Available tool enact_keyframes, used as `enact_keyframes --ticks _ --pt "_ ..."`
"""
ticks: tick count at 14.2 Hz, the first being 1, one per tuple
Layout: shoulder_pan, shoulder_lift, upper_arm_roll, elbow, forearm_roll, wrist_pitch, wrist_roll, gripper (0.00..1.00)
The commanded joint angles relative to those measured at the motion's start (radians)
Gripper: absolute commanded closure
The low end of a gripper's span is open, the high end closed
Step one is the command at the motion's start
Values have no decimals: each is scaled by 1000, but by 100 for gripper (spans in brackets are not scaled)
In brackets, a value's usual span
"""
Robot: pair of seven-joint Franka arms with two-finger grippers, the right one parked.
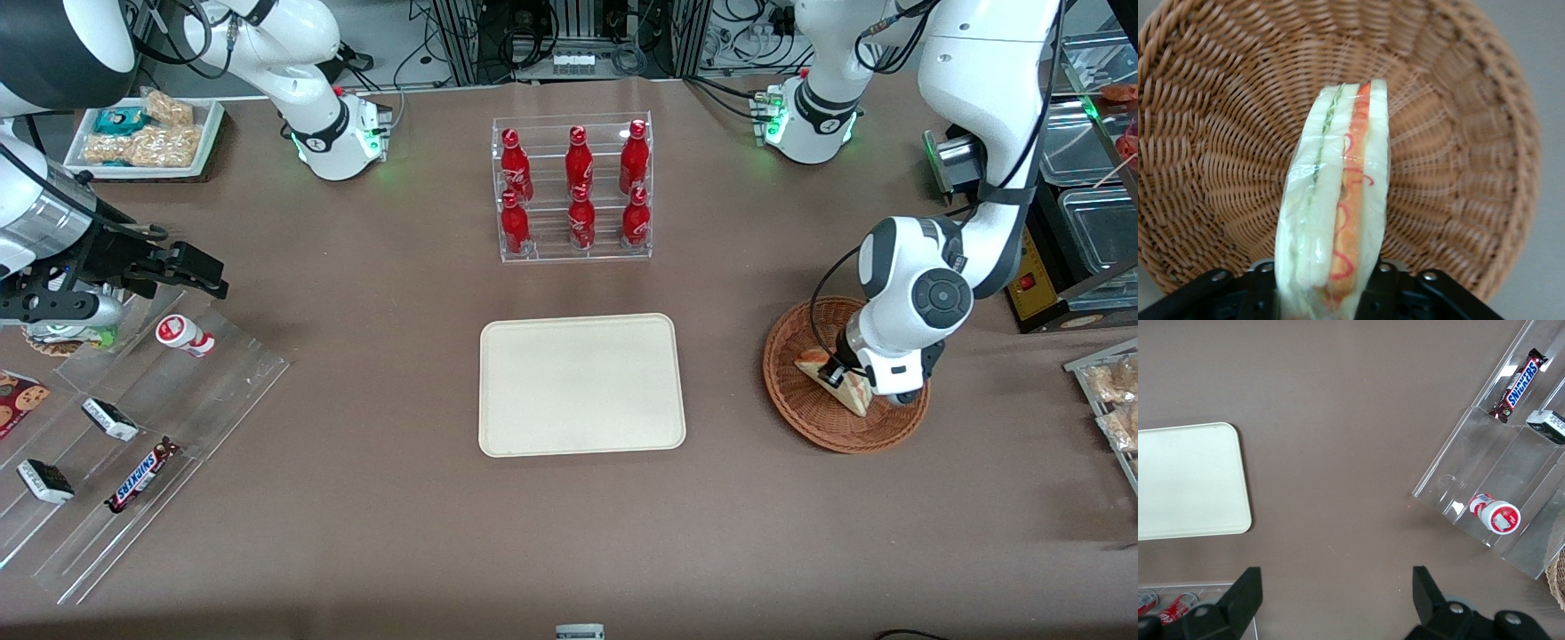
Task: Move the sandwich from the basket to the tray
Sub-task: 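Lower the left gripper and close it on the wrapped sandwich, then lift the sandwich and carry it over the cream tray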
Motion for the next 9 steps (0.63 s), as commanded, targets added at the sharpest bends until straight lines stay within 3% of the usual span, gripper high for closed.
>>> enact_keyframes --ticks 1,4,7,9 --pt "-14 -42 -9 120 97 -195 -17 100" --pt "-86 -44 -87 378 112 -484 -3 100" --pt "-188 22 -200 476 119 -488 18 100" --pt "-314 137 -213 554 166 -430 31 100"
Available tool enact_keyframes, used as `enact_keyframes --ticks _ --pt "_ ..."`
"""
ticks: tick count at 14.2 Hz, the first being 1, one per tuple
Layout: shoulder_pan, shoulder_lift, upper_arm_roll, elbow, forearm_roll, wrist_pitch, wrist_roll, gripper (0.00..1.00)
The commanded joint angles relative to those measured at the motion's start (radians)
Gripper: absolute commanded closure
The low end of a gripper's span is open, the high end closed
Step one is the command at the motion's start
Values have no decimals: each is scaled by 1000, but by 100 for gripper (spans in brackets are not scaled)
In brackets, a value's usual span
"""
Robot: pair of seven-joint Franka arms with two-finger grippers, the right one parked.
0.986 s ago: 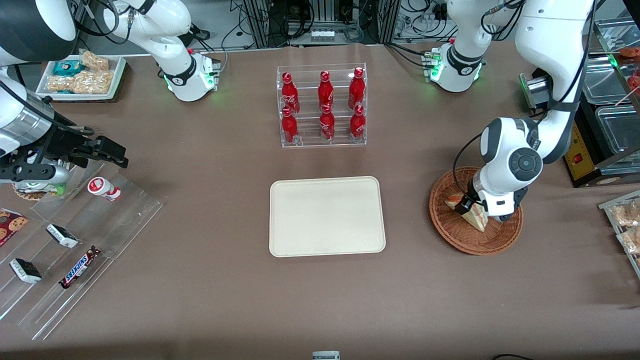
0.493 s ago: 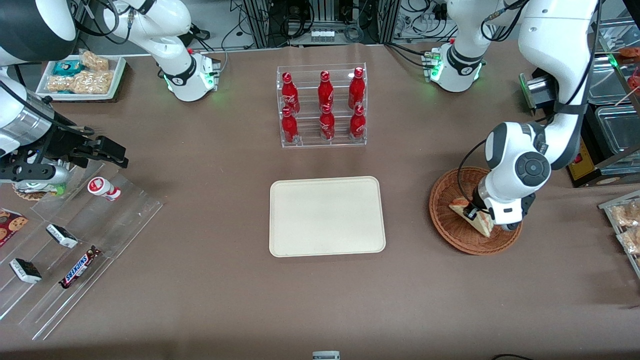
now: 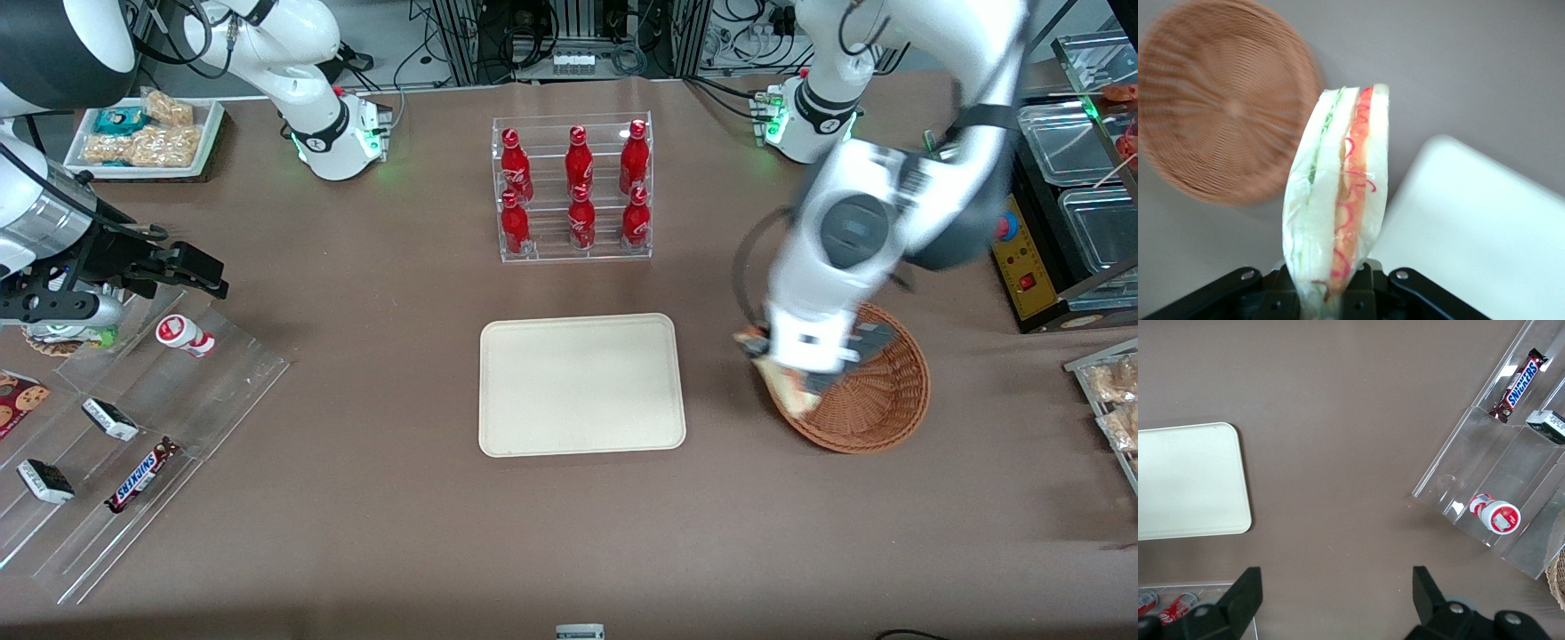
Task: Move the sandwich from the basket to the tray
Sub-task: 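Lift the sandwich and carry it over the cream tray, then lower the sandwich onto the tray and open the left gripper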
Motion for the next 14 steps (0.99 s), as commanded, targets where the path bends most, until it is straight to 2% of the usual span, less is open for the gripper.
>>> enact_keyframes --ticks 1,6,9,10,11,12,14 --pt "-154 202 -4 142 95 47 27 100" --pt "-254 383 -1 174 239 271 55 99" --pt "-262 440 -1 183 276 326 44 90" --pt "-267 445 -1 182 286 328 37 61" --pt "-267 448 -1 182 286 329 26 22" --pt "-268 456 0 183 287 331 24 1" --pt "-264 442 0 182 286 328 23 0"
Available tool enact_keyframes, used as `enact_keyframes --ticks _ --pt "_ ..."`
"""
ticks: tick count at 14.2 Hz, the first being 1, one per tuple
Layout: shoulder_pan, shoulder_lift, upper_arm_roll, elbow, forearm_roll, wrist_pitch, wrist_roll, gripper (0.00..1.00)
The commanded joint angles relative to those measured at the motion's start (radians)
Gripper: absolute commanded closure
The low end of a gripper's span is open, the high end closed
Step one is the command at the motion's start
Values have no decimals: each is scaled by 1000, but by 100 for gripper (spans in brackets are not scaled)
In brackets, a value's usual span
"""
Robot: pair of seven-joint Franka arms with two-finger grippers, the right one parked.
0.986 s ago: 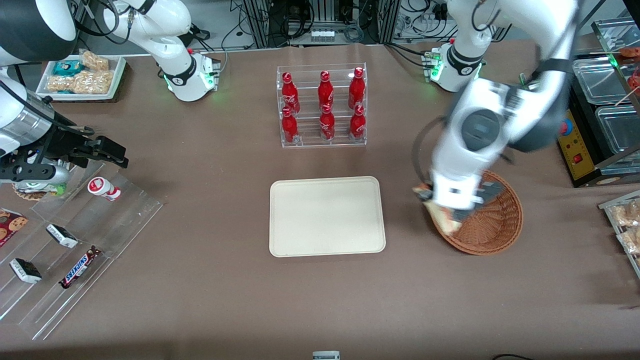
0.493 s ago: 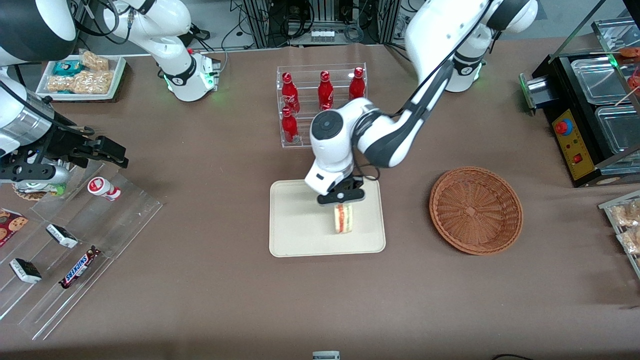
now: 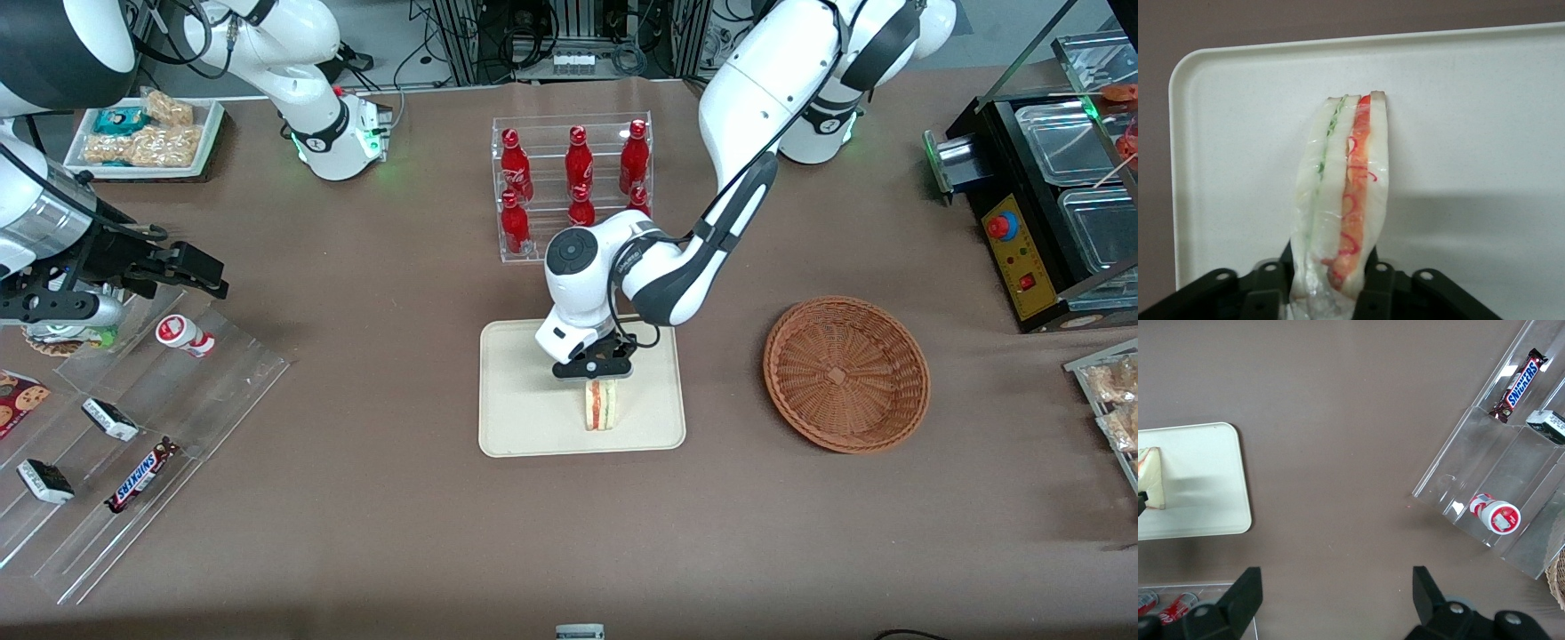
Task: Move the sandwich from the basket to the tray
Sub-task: 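Lower the sandwich onto the tray and open the left gripper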
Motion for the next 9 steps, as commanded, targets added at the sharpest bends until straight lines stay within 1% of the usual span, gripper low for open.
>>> enact_keyframes --ticks 1,3,4,6,7,9 --pt "-9 -22 9 24 17 -12 -12 0" --pt "16 -117 12 15 0 -61 -45 0" --pt "52 -164 11 18 -16 -105 -84 0" --pt "130 -298 12 10 -113 -195 -98 0" --pt "182 -348 13 16 -138 -252 -93 0" --pt "279 -443 8 10 -159 -381 -69 0"
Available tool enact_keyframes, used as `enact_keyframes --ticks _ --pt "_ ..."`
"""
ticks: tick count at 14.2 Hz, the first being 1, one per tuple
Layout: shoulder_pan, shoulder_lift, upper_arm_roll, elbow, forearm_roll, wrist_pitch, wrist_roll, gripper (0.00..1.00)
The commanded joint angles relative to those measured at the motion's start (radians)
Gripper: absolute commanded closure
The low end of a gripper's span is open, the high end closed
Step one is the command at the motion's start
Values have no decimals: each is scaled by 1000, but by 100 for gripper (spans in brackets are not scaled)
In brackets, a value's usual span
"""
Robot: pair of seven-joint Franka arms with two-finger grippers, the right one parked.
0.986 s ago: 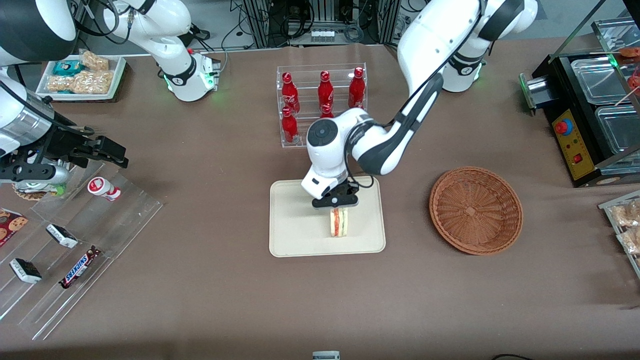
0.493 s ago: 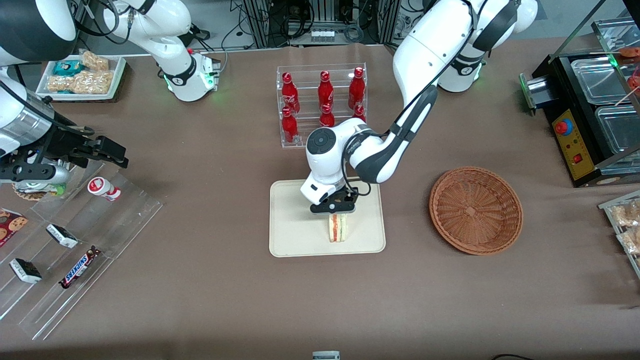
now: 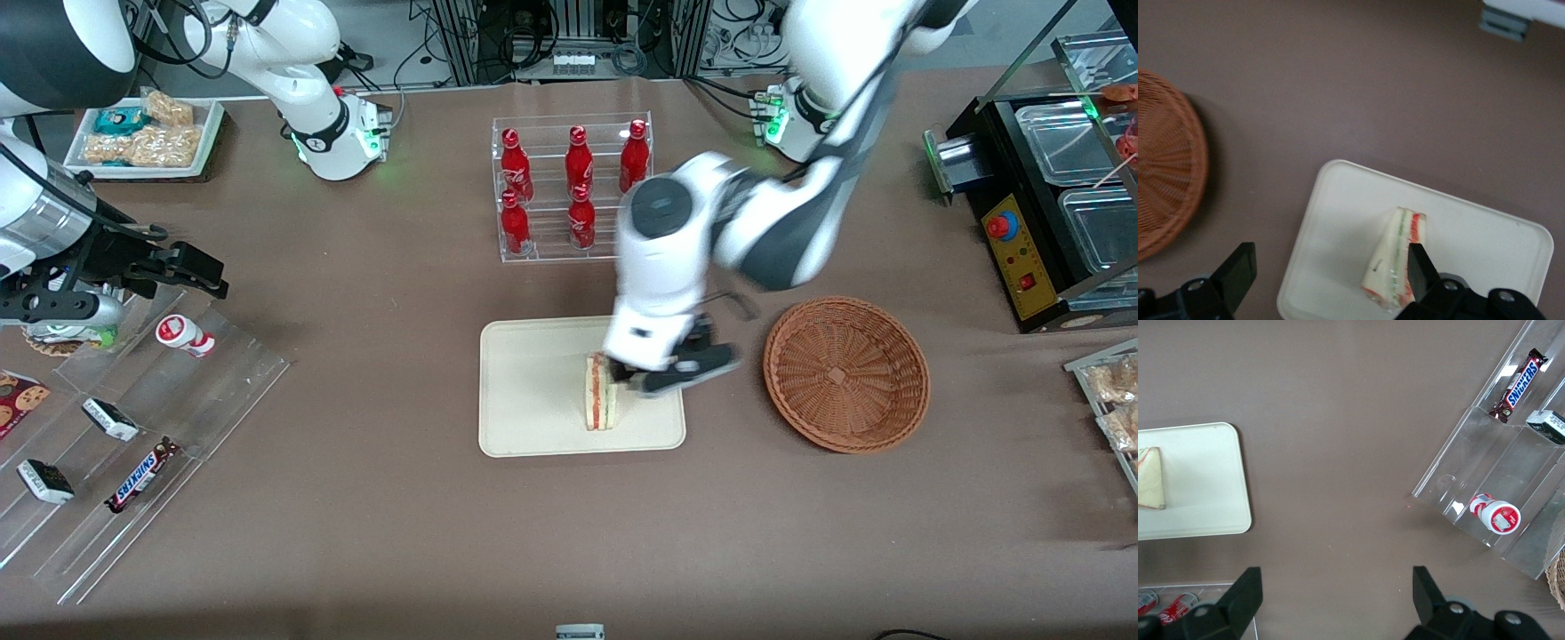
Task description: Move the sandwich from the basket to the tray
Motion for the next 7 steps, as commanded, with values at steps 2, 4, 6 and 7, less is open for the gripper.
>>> enact_keyframes --ticks 2,4,6,7 --pt "175 -183 -11 -61 -73 -187 106 0" --pt "272 -258 -13 -104 -78 -264 241 0" --pt "355 -370 -5 -202 -142 -283 435 0" --pt "410 -421 -5 -252 -174 -297 532 0"
